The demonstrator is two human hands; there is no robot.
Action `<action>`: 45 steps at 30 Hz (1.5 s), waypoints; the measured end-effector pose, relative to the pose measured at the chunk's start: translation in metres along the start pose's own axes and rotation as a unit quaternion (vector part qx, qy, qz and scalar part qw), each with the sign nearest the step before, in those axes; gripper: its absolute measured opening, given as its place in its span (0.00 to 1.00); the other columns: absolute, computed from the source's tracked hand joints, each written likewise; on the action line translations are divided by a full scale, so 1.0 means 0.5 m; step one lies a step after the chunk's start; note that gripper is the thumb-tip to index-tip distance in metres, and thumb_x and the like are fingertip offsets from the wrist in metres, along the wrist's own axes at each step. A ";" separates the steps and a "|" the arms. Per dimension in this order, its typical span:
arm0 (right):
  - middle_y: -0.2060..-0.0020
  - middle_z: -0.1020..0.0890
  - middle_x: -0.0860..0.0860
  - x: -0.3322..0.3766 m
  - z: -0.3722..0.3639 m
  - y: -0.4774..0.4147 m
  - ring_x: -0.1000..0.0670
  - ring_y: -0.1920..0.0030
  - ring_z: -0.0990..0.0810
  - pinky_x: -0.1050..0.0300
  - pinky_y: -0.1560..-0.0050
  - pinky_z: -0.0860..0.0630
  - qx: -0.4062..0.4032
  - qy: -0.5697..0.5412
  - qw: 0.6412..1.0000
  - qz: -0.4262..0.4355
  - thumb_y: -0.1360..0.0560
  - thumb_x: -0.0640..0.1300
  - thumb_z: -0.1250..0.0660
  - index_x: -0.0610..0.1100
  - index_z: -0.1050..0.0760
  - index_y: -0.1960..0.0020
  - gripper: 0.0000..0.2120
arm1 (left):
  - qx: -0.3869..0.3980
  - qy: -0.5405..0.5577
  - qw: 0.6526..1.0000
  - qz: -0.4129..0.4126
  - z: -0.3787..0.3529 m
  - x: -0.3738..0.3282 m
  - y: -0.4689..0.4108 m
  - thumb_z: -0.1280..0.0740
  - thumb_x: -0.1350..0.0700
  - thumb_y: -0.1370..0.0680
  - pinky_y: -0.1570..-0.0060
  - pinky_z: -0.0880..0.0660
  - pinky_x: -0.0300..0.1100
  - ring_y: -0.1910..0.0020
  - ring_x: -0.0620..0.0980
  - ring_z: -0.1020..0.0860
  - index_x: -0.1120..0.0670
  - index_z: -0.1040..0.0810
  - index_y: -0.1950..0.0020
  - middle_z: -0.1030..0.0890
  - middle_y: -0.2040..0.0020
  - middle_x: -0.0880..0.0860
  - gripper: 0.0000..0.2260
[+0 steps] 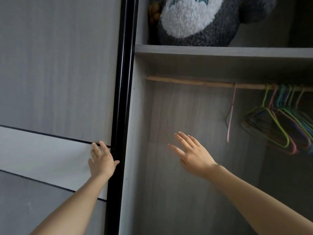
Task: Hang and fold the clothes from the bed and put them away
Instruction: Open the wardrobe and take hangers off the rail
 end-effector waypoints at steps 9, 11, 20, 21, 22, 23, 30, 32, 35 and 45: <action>0.47 0.18 0.39 -0.075 0.023 0.112 0.40 0.46 0.19 0.44 0.52 0.21 0.061 0.061 0.996 -0.024 0.51 0.43 0.20 0.47 0.17 0.48 0.30 | -0.151 0.051 0.950 -0.269 0.040 -0.159 0.142 0.27 0.61 0.36 0.59 0.24 0.60 0.50 0.70 0.22 0.67 0.21 0.43 0.24 0.42 0.70 0.22; 0.47 0.18 0.39 -0.095 0.025 0.135 0.40 0.46 0.19 0.45 0.53 0.20 0.078 0.075 0.993 -0.042 0.52 0.44 0.19 0.47 0.17 0.48 0.31 | -0.138 0.070 0.940 -0.305 0.024 -0.211 0.163 0.21 0.62 0.39 0.58 0.23 0.59 0.48 0.69 0.22 0.65 0.20 0.44 0.23 0.43 0.68 0.24; 0.48 0.18 0.41 -0.153 0.047 0.225 0.40 0.47 0.18 0.43 0.53 0.21 0.134 0.088 0.982 -0.097 0.50 0.45 0.18 0.46 0.17 0.47 0.31 | 0.005 0.267 0.912 -0.311 -0.062 -0.383 0.179 0.37 0.56 0.22 0.34 0.41 0.40 0.31 0.52 0.36 0.57 0.31 0.31 0.32 0.32 0.54 0.19; 0.47 0.18 0.41 -0.163 0.049 0.230 0.39 0.46 0.19 0.44 0.53 0.21 0.142 0.078 0.979 -0.128 0.48 0.45 0.18 0.45 0.18 0.46 0.31 | 0.023 0.287 0.910 -0.299 -0.077 -0.393 0.181 0.36 0.57 0.22 0.34 0.40 0.41 0.32 0.52 0.35 0.57 0.30 0.32 0.30 0.33 0.54 0.19; 0.44 0.20 0.41 -0.178 0.048 0.238 0.39 0.42 0.21 0.44 0.50 0.22 0.156 0.064 0.971 -0.168 0.44 0.45 0.19 0.44 0.20 0.42 0.31 | 0.040 0.302 0.907 -0.290 -0.093 -0.408 0.187 0.36 0.58 0.22 0.34 0.39 0.41 0.32 0.53 0.34 0.58 0.30 0.32 0.29 0.34 0.55 0.18; 0.38 0.24 0.42 -0.196 0.045 0.244 0.40 0.37 0.25 0.45 0.44 0.25 0.163 0.046 0.961 -0.217 0.37 0.47 0.22 0.44 0.25 0.36 0.31 | 0.052 0.307 0.907 -0.283 -0.109 -0.420 0.193 0.35 0.58 0.23 0.34 0.39 0.43 0.33 0.54 0.34 0.58 0.29 0.33 0.29 0.34 0.56 0.18; 0.29 0.37 0.42 -0.315 -0.031 0.240 0.42 0.29 0.38 0.50 0.33 0.38 0.076 -0.285 0.758 -0.582 0.24 0.54 0.36 0.42 0.43 0.26 0.33 | 0.005 0.266 0.892 -0.365 -0.116 -0.474 0.225 0.36 0.54 0.23 0.35 0.38 0.42 0.33 0.52 0.33 0.56 0.28 0.34 0.29 0.34 0.54 0.18; 0.29 0.37 0.43 -0.335 -0.061 0.225 0.42 0.31 0.35 0.50 0.36 0.35 0.045 -0.361 0.675 -0.642 0.25 0.58 0.35 0.43 0.45 0.25 0.36 | -0.005 0.263 0.898 -0.353 -0.103 -0.471 0.202 0.36 0.54 0.22 0.35 0.38 0.42 0.33 0.52 0.34 0.56 0.28 0.33 0.29 0.34 0.53 0.18; 0.44 0.25 0.44 -0.368 -0.109 0.206 0.41 0.40 0.29 0.43 0.39 0.31 0.003 -0.449 0.546 -0.707 0.27 0.56 0.32 0.43 0.42 0.28 0.35 | -0.018 0.259 0.907 -0.331 -0.084 -0.450 0.164 0.36 0.55 0.22 0.34 0.40 0.42 0.32 0.53 0.34 0.57 0.28 0.33 0.29 0.33 0.55 0.18; 0.60 0.33 0.43 -0.461 -0.189 0.195 0.49 0.68 0.35 0.67 0.82 0.31 0.021 -0.472 0.494 -0.730 0.21 0.35 0.45 0.42 0.34 0.44 0.08 | -0.041 0.252 0.926 -0.277 -0.047 -0.364 0.094 0.31 0.64 0.27 0.39 0.34 0.50 0.40 0.63 0.28 0.64 0.23 0.41 0.24 0.40 0.63 0.15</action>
Point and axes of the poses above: each hand's wrist, its own y-axis away from the middle knuckle, its own z-axis out of the back of the hand, x = y × z, the point moved 8 cm from there along -y, towards the middle knuckle
